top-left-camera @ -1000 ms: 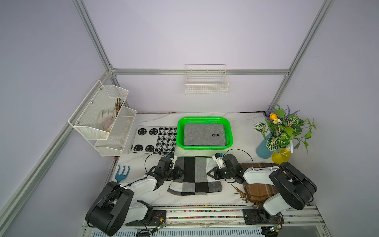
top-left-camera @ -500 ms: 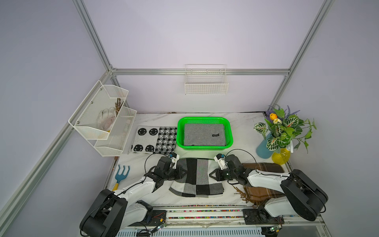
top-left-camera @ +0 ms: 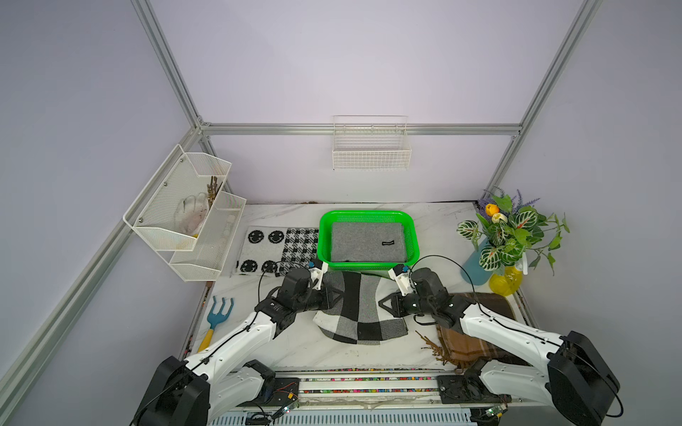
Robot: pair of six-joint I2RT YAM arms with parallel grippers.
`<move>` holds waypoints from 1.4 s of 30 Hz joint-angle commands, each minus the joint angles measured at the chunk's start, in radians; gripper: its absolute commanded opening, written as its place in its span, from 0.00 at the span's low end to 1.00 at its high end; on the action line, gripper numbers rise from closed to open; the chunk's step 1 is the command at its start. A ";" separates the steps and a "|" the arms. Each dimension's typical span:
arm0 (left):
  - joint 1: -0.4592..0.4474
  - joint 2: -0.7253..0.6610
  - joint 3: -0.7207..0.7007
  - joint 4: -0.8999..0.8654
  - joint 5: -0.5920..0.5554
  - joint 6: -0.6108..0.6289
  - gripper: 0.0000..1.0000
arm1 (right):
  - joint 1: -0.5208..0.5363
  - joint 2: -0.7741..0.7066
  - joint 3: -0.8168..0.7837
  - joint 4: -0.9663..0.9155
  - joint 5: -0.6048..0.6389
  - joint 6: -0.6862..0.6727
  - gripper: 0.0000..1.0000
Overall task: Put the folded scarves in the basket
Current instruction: Pick up the scarf at the center of the board, then place the scarf in the basket.
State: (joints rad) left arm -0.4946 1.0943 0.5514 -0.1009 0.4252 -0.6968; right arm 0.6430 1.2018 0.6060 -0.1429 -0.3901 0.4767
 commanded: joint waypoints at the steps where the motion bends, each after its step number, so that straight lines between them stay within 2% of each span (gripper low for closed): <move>1: -0.012 -0.017 0.053 0.040 0.008 -0.015 0.00 | -0.002 -0.029 0.044 -0.022 -0.020 -0.021 0.00; 8: -0.016 -0.151 0.091 -0.059 -0.046 -0.002 0.00 | 0.001 -0.152 0.096 -0.115 0.038 -0.028 0.00; 13: -0.018 -0.117 0.192 -0.074 -0.022 -0.001 0.00 | 0.001 -0.172 0.216 -0.175 0.070 -0.051 0.00; 18: -0.015 -0.045 0.369 -0.114 -0.070 0.034 0.00 | -0.004 -0.111 0.424 -0.252 0.122 -0.087 0.00; 24: 0.003 0.136 0.550 -0.108 -0.139 0.080 0.00 | -0.055 0.085 0.672 -0.341 0.211 -0.141 0.00; 28: 0.073 0.307 0.645 -0.044 -0.093 0.072 0.00 | -0.135 0.220 0.761 -0.329 0.181 -0.166 0.00; 31: 0.090 0.464 0.797 -0.103 -0.074 0.117 0.00 | -0.193 0.319 0.834 -0.338 0.178 -0.188 0.00; 35: 0.111 0.634 0.943 -0.116 -0.035 0.112 0.00 | -0.270 0.472 0.943 -0.346 0.107 -0.185 0.00; 40: 0.158 0.795 0.997 -0.035 0.033 0.064 0.00 | -0.326 0.650 1.084 -0.392 0.048 -0.211 0.00; 42: 0.164 0.841 1.026 -0.039 0.022 0.084 0.00 | -0.337 0.693 1.105 -0.391 0.042 -0.219 0.00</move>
State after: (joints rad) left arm -0.3515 1.9038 1.5211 -0.2077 0.4019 -0.6197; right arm 0.3199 1.8671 1.6531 -0.5327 -0.3084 0.2886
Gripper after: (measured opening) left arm 0.115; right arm 0.147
